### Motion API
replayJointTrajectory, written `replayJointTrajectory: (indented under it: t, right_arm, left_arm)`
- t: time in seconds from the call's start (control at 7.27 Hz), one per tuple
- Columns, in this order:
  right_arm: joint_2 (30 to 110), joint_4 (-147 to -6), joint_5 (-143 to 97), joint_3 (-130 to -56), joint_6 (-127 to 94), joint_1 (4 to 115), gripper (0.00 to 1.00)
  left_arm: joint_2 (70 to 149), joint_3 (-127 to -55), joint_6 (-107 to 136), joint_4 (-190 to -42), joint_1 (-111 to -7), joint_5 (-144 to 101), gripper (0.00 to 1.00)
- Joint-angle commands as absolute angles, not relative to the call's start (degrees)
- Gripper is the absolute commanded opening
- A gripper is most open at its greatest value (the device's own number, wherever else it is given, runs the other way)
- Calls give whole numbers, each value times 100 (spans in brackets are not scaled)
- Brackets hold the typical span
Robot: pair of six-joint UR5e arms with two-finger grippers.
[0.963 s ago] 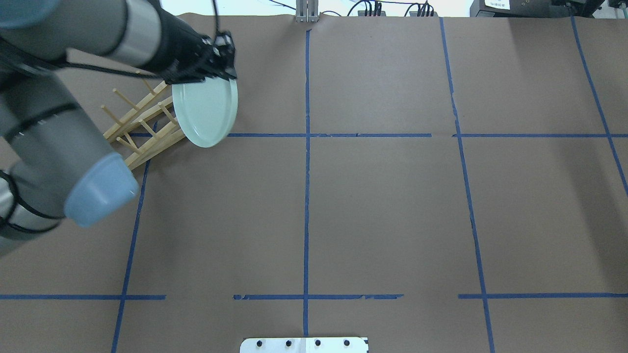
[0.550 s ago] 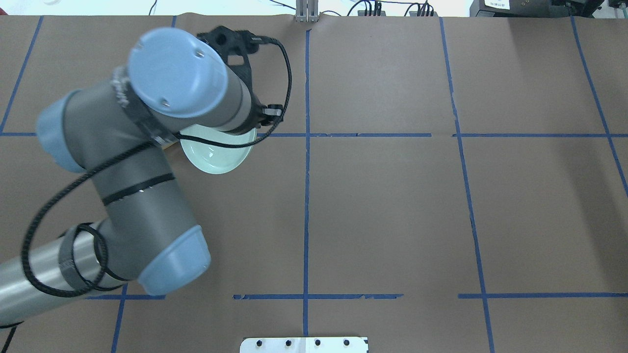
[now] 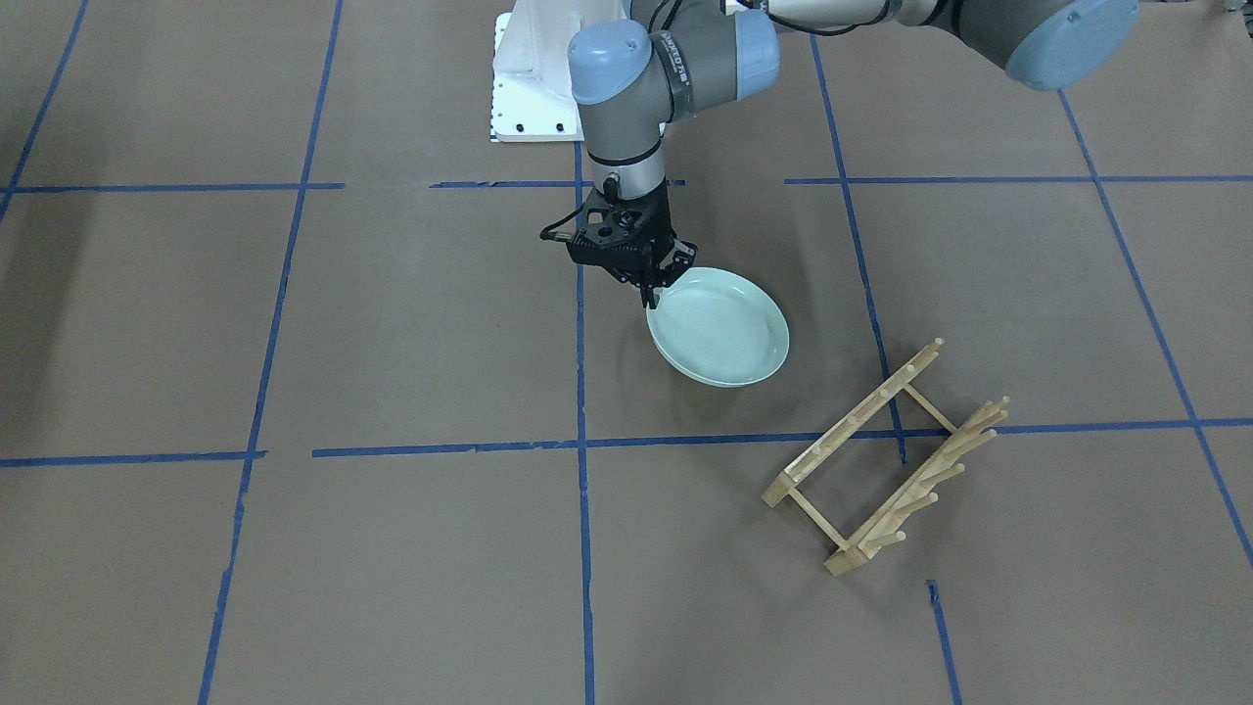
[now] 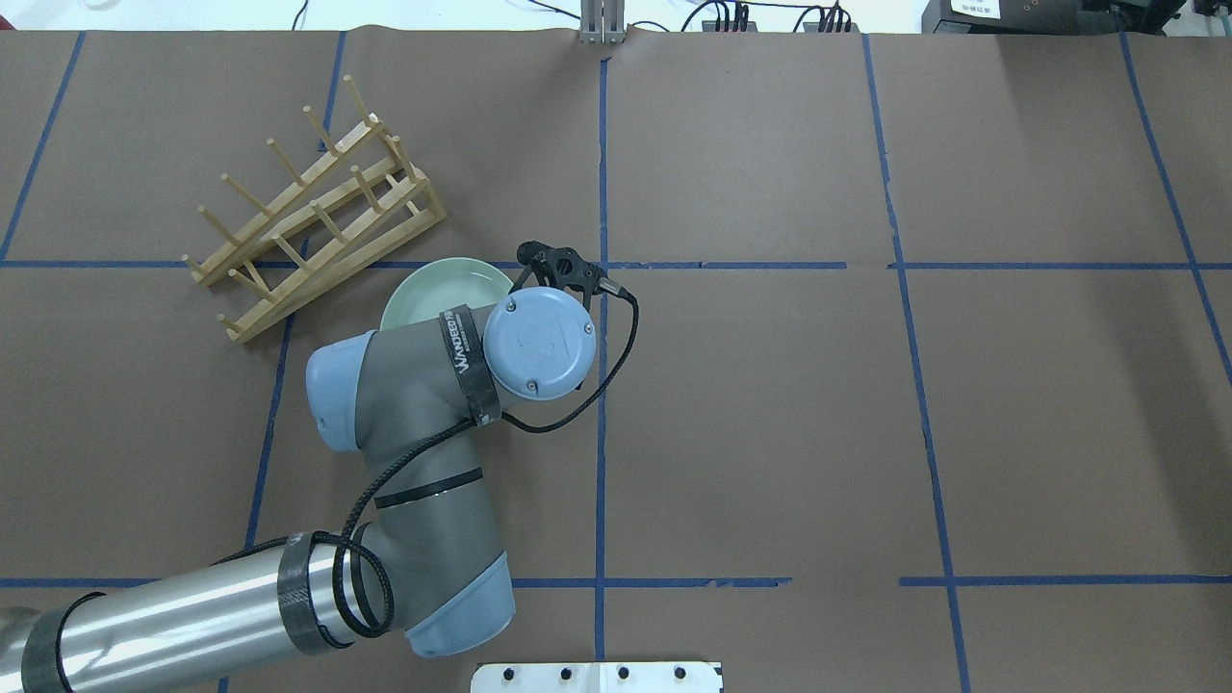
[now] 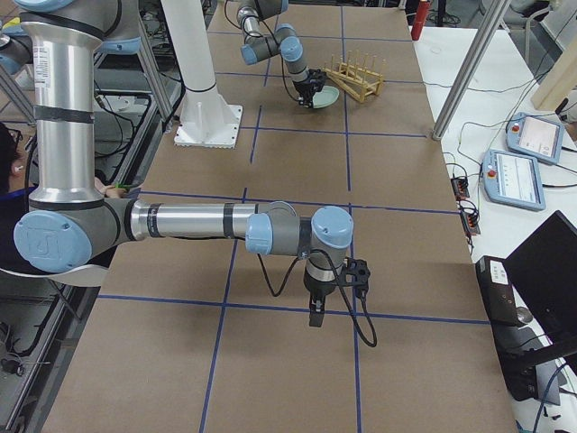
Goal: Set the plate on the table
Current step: 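Lower the flat plate onto the table beside the rack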
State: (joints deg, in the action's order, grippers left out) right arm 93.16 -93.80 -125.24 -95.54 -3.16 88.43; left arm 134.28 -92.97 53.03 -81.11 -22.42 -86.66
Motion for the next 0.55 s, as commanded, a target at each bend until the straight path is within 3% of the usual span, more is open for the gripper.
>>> replayJointTrajectory:
  t: [0.0,0.14,0.41]
  right_arm:
    - [9316,-9378,-12524,-9554,-316,8842,100]
    - [9316,-9378,-12524,-9554,-316,8842,100]
    - [9316,-9378,-12524,-9554,-316,8842,100]
  left_arm:
    - [13438,-9228,5056,-8147,-2171,-8657,83]
    - [13473,-9333,4732,-8121,-2180,-8657,100]
    - [13430,-9614,4807,-8130,-2223,-8657,100]
